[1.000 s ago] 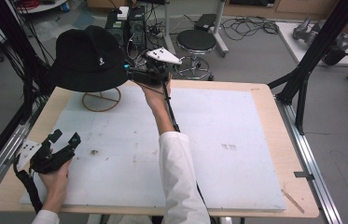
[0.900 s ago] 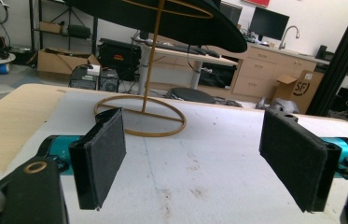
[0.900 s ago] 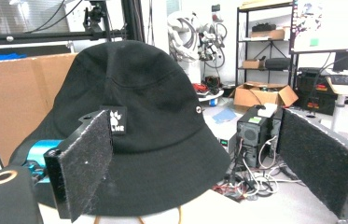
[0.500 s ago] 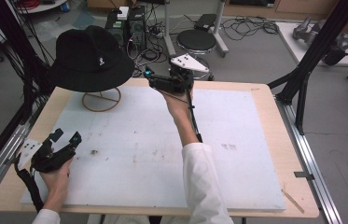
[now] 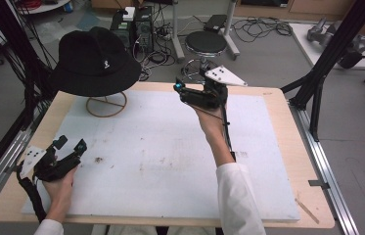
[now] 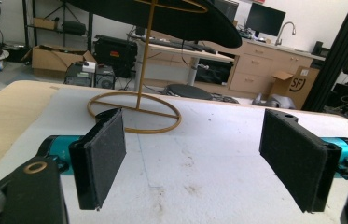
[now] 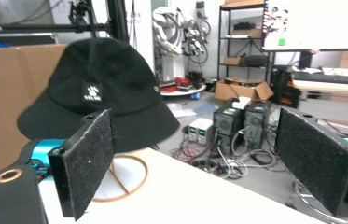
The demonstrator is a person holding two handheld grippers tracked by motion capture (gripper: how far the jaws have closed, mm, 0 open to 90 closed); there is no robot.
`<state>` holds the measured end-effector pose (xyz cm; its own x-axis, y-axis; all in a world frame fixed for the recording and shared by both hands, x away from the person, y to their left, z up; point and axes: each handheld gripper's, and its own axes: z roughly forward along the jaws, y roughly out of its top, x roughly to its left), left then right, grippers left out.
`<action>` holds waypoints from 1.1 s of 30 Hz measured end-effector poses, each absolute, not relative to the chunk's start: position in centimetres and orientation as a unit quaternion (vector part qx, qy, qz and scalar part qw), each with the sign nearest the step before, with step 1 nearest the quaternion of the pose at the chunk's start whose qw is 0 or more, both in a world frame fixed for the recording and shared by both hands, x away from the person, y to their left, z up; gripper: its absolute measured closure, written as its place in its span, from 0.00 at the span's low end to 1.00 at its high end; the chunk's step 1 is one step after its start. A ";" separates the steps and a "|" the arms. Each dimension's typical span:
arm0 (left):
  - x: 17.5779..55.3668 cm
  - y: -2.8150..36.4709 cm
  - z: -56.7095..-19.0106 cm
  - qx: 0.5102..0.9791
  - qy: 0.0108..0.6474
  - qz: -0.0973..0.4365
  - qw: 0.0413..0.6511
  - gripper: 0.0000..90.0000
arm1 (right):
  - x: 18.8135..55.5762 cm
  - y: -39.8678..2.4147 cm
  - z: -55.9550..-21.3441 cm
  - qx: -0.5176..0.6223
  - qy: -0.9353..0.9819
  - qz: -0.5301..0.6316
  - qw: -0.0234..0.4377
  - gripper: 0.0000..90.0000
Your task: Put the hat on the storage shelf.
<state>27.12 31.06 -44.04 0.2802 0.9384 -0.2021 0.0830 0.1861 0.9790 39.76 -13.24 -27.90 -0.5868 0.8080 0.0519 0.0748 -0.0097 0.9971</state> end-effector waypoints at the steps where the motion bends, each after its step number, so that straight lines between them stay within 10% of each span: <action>1: 27.2 31.1 -44.1 0.530 0.483 0.355 0.600 0.25 | 39.6 -13.6 -28.0 0.347 0.637 0.621 0.296 0.13; 33: 26.9 31.0 -44.2 0.533 0.483 0.363 0.593 0.25 | 34.0 -22.8 -33.3 0.415 0.607 0.599 0.319 0.13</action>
<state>26.93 31.01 -44.23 0.2708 0.9446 -0.1854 0.0836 0.1688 0.9821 34.04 -22.80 -33.27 -0.4524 0.8850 0.1105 0.1221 -0.0613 0.9906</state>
